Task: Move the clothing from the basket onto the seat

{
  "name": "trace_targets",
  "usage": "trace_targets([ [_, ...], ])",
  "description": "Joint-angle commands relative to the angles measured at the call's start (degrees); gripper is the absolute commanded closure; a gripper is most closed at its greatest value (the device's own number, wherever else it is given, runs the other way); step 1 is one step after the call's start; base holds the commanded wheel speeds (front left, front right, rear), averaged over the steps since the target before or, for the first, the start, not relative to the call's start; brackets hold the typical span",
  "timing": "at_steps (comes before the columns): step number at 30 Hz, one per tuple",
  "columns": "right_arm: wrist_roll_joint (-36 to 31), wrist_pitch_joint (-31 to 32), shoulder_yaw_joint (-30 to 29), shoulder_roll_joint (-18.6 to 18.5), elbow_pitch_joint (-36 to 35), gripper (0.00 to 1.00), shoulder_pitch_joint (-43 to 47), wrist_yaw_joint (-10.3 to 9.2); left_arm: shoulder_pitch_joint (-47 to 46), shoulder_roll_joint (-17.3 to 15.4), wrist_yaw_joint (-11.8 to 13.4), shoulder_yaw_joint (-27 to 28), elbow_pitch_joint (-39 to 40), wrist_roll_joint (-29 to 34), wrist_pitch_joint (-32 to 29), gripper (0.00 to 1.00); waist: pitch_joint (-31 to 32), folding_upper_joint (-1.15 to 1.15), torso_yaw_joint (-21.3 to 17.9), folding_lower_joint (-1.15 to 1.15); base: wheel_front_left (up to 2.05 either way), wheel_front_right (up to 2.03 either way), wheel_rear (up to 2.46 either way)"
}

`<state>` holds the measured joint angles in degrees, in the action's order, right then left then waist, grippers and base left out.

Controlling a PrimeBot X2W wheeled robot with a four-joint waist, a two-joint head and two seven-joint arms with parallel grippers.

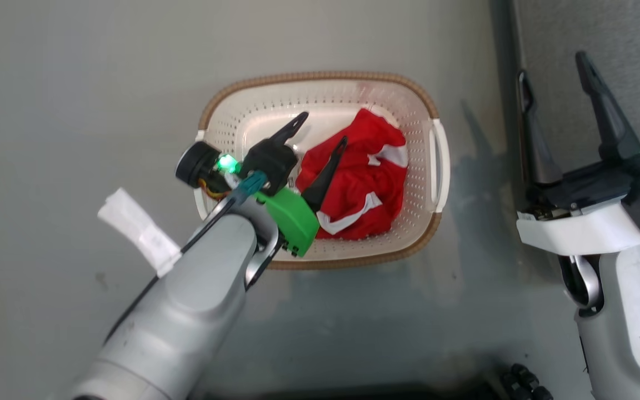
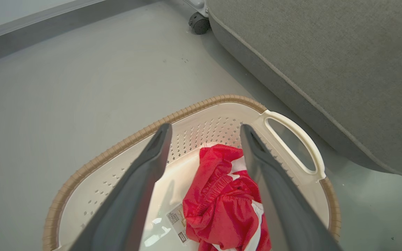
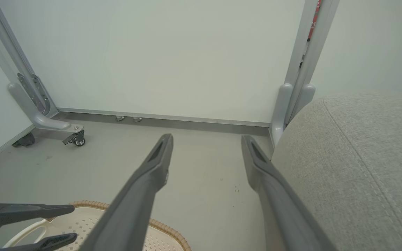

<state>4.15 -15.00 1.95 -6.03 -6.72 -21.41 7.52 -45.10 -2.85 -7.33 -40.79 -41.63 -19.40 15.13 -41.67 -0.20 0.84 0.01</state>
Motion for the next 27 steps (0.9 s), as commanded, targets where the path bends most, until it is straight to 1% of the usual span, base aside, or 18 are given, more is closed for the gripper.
trace_targets([
  [1,0.23,-0.28,0.35,-0.45,-0.91,0.00,-1.38,-0.06,-3.32,-0.59,-0.17,-2.29,-1.80,-1.12,0.04,0.00,-8.06,0.20,1.59,-0.01,0.00,0.00,0.00],
  [9,-0.42,-0.28,1.88,0.00,-5.94,0.00,-3.04,-0.06,-14.51,-1.36,-0.19,-18.87,-13.24,-8.47,-0.14,0.00,-13.60,0.20,-1.27,-0.01,0.00,0.00,0.00],
  [13,-1.22,-0.28,1.97,0.06,-7.75,0.00,-2.56,-0.06,-18.52,-1.80,-0.19,-25.72,-16.04,-11.80,-0.13,0.00,-15.81,0.20,-1.96,-0.01,0.00,0.00,0.00],
  [15,-1.28,-0.28,2.09,0.30,-8.57,0.00,-2.83,-0.06,-20.07,-2.00,-0.19,-28.24,-17.14,-13.25,-0.10,0.00,-16.98,0.20,-2.33,-0.01,0.00,0.00,0.00],
  [16,-1.31,-0.28,2.24,0.40,-8.97,0.00,-3.04,-0.06,-20.66,-2.10,-0.19,-29.33,-17.65,-14.30,-0.22,0.00,-17.58,0.20,-2.60,-0.01,0.00,0.00,0.00],
  [20,-1.27,-0.28,3.17,0.84,-10.35,0.00,-4.18,-0.06,-23.17,-2.74,-0.19,-31.52,-19.11,-15.28,-0.44,0.00,-19.72,0.20,-3.48,-0.01,0.00,0.00,0.00],
  [25,-1.21,-0.28,4.02,1.19,-12.10,0.00,-4.67,-0.06,-25.12,-3.28,-0.19,-32.38,-20.27,-15.82,-1.16,0.00,-21.94,0.20,-4.34,-0.01,0.00,0.00,0.00],
  [27,-1.30,-0.28,4.31,1.30,-12.77,0.00,-4.91,-0.06,-26.05,-3.50,-0.20,-32.47,-21.22,-15.15,-1.32,0.00,-22.84,0.20,-4.70,-0.01,0.00,0.00,0.00],
])
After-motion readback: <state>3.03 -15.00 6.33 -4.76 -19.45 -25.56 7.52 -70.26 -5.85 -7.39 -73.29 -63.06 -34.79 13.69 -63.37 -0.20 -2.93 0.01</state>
